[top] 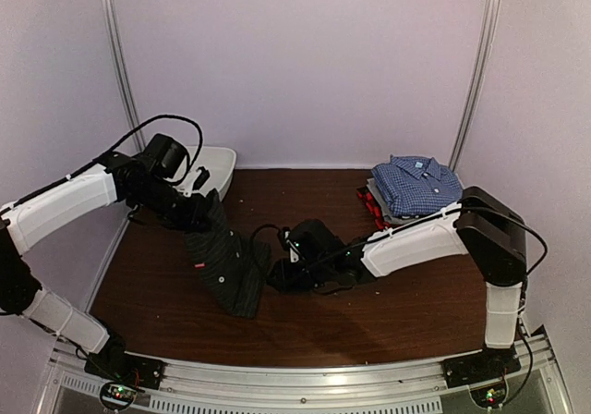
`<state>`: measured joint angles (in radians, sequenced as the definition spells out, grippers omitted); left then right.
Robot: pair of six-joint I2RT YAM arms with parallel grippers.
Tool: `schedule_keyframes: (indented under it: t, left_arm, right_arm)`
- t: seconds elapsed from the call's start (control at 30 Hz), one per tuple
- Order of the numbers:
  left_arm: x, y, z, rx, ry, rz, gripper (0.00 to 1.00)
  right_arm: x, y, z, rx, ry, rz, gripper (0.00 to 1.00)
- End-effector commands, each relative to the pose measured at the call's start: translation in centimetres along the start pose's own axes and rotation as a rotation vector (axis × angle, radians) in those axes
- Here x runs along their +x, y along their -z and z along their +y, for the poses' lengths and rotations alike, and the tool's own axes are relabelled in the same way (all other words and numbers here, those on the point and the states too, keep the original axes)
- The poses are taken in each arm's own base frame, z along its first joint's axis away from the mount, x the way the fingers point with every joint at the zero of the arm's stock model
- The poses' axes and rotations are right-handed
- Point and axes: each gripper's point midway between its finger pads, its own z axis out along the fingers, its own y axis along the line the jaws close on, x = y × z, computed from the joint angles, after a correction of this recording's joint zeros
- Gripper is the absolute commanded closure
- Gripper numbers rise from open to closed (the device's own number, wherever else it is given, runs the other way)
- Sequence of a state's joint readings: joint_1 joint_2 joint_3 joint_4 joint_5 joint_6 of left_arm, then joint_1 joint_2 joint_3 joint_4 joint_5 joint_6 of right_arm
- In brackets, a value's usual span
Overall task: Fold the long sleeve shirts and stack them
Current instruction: Turn over the square-folded shirt at the center of the board.
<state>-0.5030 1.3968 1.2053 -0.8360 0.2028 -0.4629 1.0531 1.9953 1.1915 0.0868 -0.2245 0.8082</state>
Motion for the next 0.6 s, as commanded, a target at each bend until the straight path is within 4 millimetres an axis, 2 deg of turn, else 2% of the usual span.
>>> schedule_keyframes:
  t: [0.0, 0.1, 0.2, 0.37, 0.57]
  left_arm:
    - [-1.7, 2.1, -0.2, -0.006, -0.050, -0.078, 1.00]
    - [-1.8, 2.3, -0.3, -0.004, -0.059, -0.081, 1.00]
    - [-2.1, 2.6, -0.5, 0.003, -0.067, -0.090, 1.00]
    - [-3.5, 3.7, -1.0, 0.006, -0.084, -0.128, 1.00]
    - [-6.5, 5.5, -3.1, 0.061, -0.111, -0.190, 1.00]
  right_arm:
    - [-1.7, -0.9, 0.8, 0.011, 0.017, -0.015, 0.72]
    - [-1.9, -2.8, 0.8, 0.015, 0.008, -0.004, 0.79]
    - [-2.1, -4.6, 0.9, 0.012, 0.003, 0.005, 0.82]
    - [-1.7, -7.3, 0.9, -0.001, -0.029, 0.034, 0.87]
    - [-2.8, -9.1, 3.5, -0.097, -0.054, 0.008, 0.87]
